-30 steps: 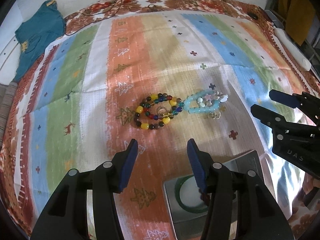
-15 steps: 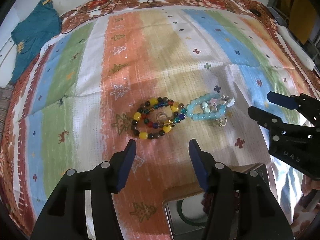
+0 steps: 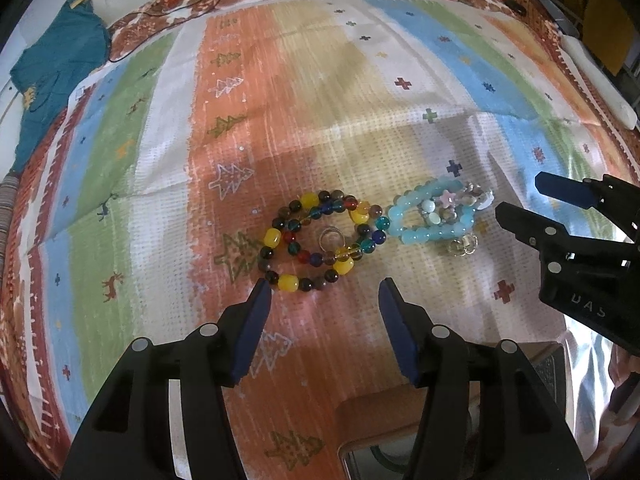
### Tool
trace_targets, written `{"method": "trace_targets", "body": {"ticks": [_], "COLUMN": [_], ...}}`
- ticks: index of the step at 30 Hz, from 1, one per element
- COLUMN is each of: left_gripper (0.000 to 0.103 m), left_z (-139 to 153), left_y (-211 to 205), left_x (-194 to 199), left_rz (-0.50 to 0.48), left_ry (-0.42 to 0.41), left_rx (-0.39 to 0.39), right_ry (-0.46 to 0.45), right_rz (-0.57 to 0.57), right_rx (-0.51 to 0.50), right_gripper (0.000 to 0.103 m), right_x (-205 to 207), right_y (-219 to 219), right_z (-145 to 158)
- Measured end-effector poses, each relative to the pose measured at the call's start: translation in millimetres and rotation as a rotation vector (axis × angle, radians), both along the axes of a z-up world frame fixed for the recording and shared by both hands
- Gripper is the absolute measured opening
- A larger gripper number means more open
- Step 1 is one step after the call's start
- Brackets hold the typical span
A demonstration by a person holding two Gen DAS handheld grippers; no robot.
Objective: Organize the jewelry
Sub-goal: 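Move both open tools back down to the remaining bracelets, then close left tool on the multicolour bead bracelet while right tool grips the pink-white heart-charm bracelet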
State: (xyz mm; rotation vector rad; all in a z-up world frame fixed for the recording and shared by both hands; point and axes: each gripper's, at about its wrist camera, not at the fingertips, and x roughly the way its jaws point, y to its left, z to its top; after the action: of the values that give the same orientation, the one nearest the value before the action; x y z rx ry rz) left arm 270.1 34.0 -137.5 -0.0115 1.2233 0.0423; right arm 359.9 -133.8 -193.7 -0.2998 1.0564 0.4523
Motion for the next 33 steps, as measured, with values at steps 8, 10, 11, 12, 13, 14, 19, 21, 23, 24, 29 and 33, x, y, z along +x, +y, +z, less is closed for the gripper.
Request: {"method": "trace_targets", "body": {"ticks": [8, 10, 11, 12, 13, 14, 19, 21, 23, 24, 29, 33], "left_gripper": [0.056, 0.056, 0.056, 0.056, 0.056, 0.056, 0.056, 0.056, 0.056, 0.056, 0.046, 0.036], "left_z": [-9.3, -10.9, -11.6, -12.3, -12.7, -13.5, -18.8, -21.2, -23.4, -24.5, -30.2, -34.9], "left_y": [1.5, 2.3, 2.7, 2.6, 2.6, 2.3, 2.9, 2.9, 2.5, 1.8, -6.6, -14.5], "left_x": [11.4, 13.8, 15.1, 16.3, 16.8, 18.2, 25.2, 27.7, 31.2, 32.6, 38.4, 40.7], "left_rz": [-0.009, -0.009, -0.01, -0.011, -0.013, -0.017, -0.023, -0.027, -0.035, -0.039, -0.072, -0.103], "left_ry": [0.019, 0.022, 0.023, 0.024, 0.025, 0.028, 0.034, 0.036, 0.037, 0.038, 0.043, 0.044], "left_rx": [0.0, -0.002, -0.004, -0.005, -0.007, -0.009, -0.016, -0.021, -0.025, -0.026, -0.032, -0.015], "right_ry": [0.021, 0.023, 0.025, 0.028, 0.033, 0.037, 0.045, 0.048, 0.053, 0.056, 0.064, 0.07], "right_rz": [0.0, -0.003, -0.003, -0.002, 0.001, 0.005, 0.006, 0.006, 0.01, 0.015, 0.033, 0.045], "right_rx": [-0.017, -0.018, -0.018, -0.017, -0.019, -0.02, -0.02, -0.021, -0.028, -0.03, -0.04, -0.038], "right_gripper": [0.058, 0.058, 0.058, 0.058, 0.058, 0.058, 0.058, 0.058, 0.058, 0.058, 0.058, 0.051], "right_x": [11.6, 14.4, 15.6, 16.4, 17.2, 17.7, 23.0, 24.6, 26.1, 26.5, 27.4, 27.5], "right_y": [3.5, 4.5, 5.1, 5.7, 6.8, 7.5, 9.7, 10.4, 12.2, 13.2, 16.4, 19.1], "right_z": [-12.6, -14.1, -14.7, -15.4, -16.6, -17.7, -21.0, -22.6, -24.7, -25.8, -31.0, -31.7]}}
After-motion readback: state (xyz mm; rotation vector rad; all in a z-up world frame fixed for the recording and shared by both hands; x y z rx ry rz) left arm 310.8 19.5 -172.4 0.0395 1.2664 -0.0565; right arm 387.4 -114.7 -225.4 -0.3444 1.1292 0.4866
